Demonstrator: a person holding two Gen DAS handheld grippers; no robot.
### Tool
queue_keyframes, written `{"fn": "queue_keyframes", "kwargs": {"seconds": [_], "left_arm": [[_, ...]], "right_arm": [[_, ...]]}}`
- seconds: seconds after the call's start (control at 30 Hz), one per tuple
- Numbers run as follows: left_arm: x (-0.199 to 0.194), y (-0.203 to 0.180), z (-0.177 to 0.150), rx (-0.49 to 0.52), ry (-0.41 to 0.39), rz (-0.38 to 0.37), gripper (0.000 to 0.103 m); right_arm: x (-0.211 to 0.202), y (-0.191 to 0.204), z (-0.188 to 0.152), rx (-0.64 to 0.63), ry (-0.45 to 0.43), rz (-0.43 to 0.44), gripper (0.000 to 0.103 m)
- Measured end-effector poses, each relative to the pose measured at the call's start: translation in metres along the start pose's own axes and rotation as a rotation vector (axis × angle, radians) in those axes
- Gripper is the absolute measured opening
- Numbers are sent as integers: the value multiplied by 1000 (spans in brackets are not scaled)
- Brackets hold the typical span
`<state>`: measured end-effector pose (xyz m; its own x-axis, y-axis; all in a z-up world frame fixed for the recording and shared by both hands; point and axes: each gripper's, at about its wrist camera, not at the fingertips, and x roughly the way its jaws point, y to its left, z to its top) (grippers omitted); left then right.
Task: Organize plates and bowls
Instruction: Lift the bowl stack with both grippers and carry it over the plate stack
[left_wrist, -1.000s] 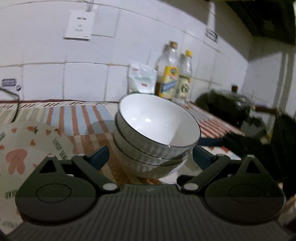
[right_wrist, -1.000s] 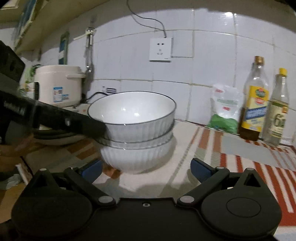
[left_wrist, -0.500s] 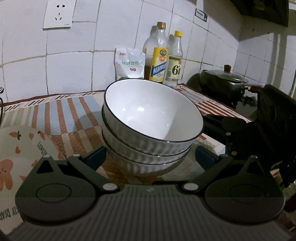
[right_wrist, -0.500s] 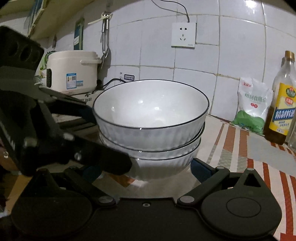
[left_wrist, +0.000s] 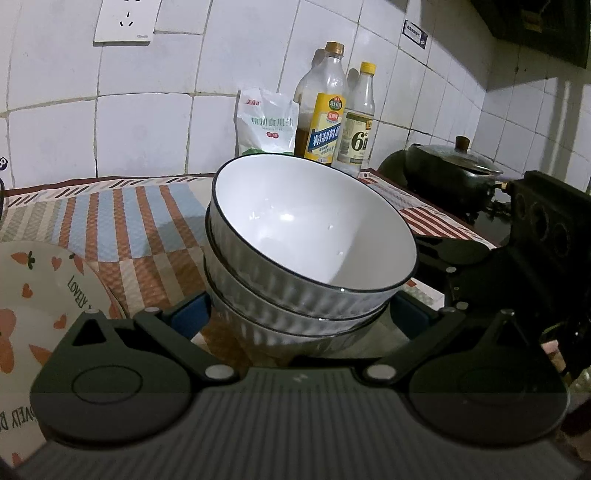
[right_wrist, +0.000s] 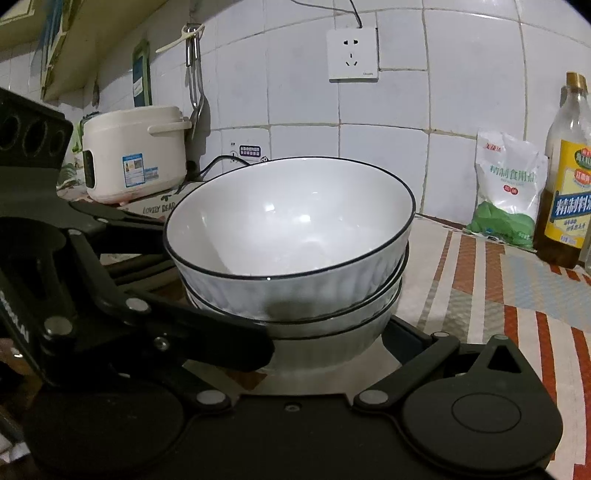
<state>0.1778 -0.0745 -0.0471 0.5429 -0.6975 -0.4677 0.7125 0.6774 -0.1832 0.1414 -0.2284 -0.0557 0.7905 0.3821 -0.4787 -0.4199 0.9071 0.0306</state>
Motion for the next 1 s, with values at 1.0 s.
{"fn": "queue_keyframes", "kwargs": {"seconds": [1.0], "left_arm": [[-20,-18,-4,62,-13,27,103]], "right_arm": [[-20,18,-13,51,-88,-19,103]]}}
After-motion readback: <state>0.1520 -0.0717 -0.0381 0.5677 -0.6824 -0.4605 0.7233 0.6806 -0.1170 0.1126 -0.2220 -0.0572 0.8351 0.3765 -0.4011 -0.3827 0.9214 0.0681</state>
